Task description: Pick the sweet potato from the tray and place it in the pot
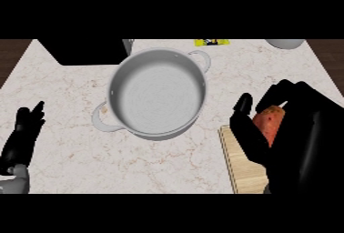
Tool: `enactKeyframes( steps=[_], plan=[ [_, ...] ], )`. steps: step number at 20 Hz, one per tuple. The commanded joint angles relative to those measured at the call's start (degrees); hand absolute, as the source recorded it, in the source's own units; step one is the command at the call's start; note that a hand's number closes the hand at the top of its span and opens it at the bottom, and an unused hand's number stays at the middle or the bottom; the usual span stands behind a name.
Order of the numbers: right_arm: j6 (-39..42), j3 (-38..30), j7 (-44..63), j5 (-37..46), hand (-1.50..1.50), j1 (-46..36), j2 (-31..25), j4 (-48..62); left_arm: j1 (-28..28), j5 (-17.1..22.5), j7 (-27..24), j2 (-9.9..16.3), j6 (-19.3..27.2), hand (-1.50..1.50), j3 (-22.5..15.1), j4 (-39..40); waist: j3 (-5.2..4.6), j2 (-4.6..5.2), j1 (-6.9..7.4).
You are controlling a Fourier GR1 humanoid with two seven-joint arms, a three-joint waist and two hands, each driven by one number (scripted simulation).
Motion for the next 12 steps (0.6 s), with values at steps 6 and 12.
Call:
enactKeyframes(
  steps=[6,12],
  plan=[
    [10.7,5.7,21.0,-3.8,1.5,-17.4,3.2,8.9,-3.0,-1.1,-0.4,-0.8,-0.4,0.0,-2.3,0.1,0.33,1.66,4.06],
    [7.2,-0.5,23.7,-12.2,1.5,-24.2,3.3,19.1,-5.9,-0.3,1.5,-0.1,-1.9,0.0,-2.4,-0.5,0.44,2.01,5.51]
  ],
)
